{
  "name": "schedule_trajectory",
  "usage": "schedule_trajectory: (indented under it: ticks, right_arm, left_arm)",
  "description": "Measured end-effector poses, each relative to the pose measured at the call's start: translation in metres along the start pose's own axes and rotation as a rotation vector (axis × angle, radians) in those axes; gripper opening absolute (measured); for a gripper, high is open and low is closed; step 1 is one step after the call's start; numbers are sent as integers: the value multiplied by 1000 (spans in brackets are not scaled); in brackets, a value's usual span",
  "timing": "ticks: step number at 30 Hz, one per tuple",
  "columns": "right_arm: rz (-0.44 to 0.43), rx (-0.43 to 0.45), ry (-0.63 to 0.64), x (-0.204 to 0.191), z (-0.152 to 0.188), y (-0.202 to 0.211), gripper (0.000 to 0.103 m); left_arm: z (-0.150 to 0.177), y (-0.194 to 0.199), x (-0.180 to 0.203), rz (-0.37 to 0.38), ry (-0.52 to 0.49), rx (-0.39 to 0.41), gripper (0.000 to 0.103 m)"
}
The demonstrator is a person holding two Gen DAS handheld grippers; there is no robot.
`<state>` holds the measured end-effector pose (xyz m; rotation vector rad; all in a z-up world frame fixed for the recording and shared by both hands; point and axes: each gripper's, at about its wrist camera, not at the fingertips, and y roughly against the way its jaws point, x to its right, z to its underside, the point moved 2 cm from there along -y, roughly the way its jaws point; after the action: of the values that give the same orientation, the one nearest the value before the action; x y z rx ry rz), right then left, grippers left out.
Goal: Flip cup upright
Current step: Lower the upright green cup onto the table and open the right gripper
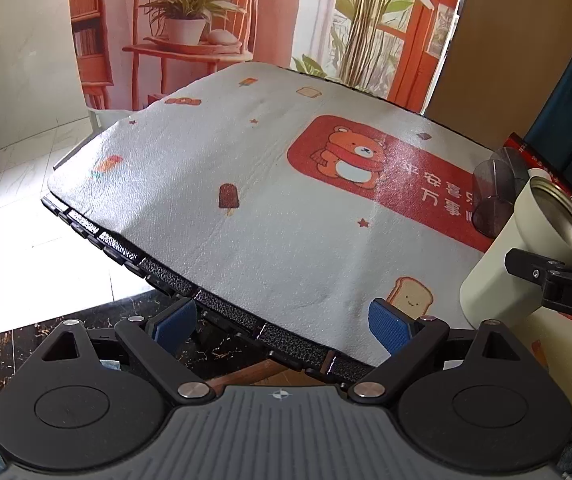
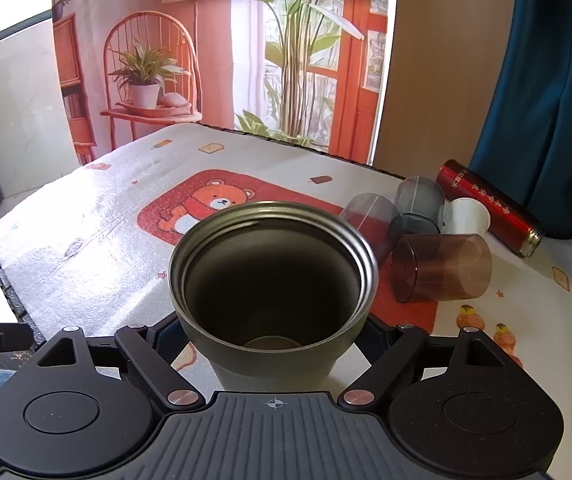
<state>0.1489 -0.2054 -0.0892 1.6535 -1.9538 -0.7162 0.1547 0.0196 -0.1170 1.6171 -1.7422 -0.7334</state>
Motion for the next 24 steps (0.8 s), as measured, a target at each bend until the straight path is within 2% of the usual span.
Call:
schedule_trajectory:
  ticks: [1, 7, 15, 24]
  right_arm:
    - [5, 0, -1, 0, -1, 3, 90]
    - [3, -2, -20, 4, -7, 26, 102]
    - [14, -42, -102, 25, 1, 64, 103]
    - [44, -25, -119, 35, 18, 106, 103]
  left_arm:
    - [-1, 2, 0, 3, 0, 6, 94]
    - [-9, 22, 9, -7, -34, 52, 98]
    - [-14, 47, 23, -15, -91, 91, 99]
    - [-9, 76, 38, 19, -142, 98, 99]
